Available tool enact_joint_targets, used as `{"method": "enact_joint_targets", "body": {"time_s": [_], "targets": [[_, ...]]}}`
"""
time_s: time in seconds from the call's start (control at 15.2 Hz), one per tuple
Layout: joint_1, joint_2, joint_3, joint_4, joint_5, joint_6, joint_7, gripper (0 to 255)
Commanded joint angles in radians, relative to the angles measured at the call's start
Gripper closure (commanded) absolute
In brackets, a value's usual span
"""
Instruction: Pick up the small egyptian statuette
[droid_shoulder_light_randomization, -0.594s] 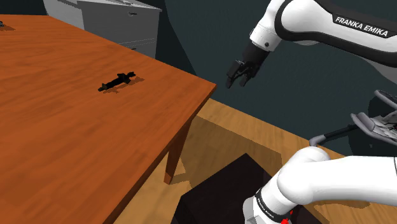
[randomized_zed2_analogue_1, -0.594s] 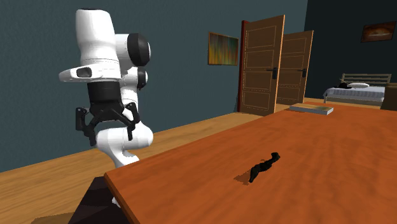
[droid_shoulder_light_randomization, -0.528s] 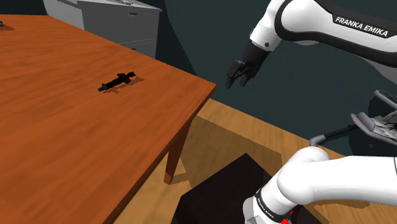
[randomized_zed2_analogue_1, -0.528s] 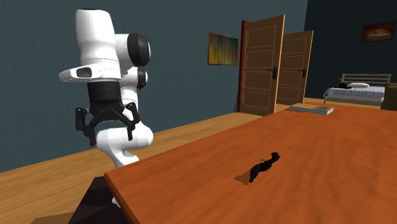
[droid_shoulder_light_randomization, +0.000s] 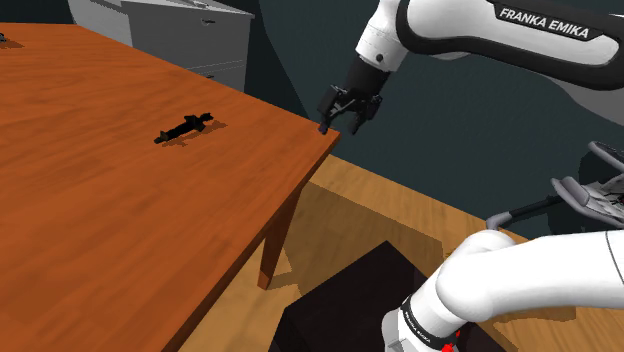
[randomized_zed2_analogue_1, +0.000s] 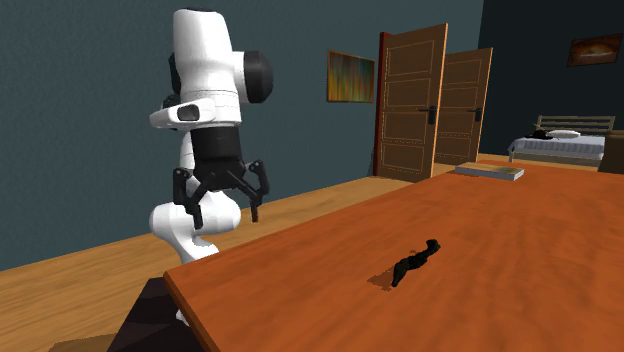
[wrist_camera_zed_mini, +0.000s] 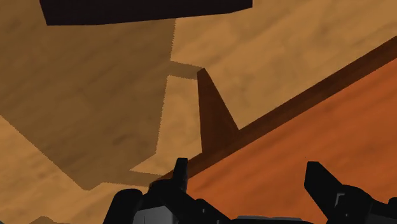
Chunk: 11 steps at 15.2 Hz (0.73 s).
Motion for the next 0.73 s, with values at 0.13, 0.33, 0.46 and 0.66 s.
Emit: {"method": "enact_joint_targets", "body": {"time_s": [0.13,0.33,0.46,0.66], "targets": [[-0.001,0.097,0.089,0.086,0.024,0.017,0.142,0],[-0.007,0.184,0.154,0.168,0.025,0.027,0.247,0],[-0.011,0.249,0.197,0.23,0.017,0.032,0.319,0],[-0.016,0.355,0.26,0.334,-0.011,0.034,0.432,0]]}}
